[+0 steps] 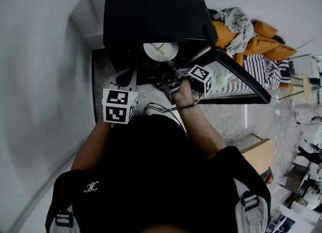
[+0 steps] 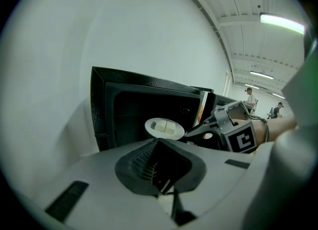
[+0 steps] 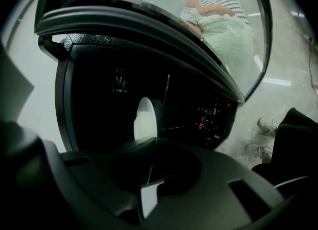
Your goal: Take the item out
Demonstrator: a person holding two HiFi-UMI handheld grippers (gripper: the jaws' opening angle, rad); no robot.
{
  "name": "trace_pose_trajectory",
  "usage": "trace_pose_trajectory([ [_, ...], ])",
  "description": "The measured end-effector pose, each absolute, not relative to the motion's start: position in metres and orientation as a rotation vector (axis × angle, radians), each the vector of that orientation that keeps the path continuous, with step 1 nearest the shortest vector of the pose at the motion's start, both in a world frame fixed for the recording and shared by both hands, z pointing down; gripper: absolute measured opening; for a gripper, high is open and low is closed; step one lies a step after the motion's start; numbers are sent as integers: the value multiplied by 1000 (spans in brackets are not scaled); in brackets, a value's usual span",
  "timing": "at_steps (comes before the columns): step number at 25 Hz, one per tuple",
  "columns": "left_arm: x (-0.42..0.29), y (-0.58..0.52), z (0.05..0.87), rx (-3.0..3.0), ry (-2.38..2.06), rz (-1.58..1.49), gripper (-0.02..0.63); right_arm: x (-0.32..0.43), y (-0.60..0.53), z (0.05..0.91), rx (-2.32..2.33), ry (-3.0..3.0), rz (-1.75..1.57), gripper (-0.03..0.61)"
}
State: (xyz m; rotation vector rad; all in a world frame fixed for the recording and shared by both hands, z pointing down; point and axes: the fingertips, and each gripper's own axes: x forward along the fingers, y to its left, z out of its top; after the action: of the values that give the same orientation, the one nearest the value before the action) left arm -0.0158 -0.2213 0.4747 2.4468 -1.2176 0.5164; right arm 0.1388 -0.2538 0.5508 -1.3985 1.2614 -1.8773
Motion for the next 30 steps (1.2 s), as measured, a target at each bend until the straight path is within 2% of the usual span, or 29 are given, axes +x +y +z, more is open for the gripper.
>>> trace_pose_trajectory([
  [2,-16,-222,474,2450,-1213,519,2,139,-256,551,-1389,1277,-1858,11],
  [8,-17,-221,474,2453,-1209,527,2,131,-265,550,-1338,1282,-1847,77],
  [15,-18,-220,476,2445,-1219,527,0,127,-272,563,-1333,1225,-1901,76],
  [21,-22,-219,479,2431,-1227,526,2,124,-275,562,-1259,1188,-1901,37],
  [30,-17,-218,480,2439,-1209,521,2,124,-272,547,-1209,1272,-1850,23],
])
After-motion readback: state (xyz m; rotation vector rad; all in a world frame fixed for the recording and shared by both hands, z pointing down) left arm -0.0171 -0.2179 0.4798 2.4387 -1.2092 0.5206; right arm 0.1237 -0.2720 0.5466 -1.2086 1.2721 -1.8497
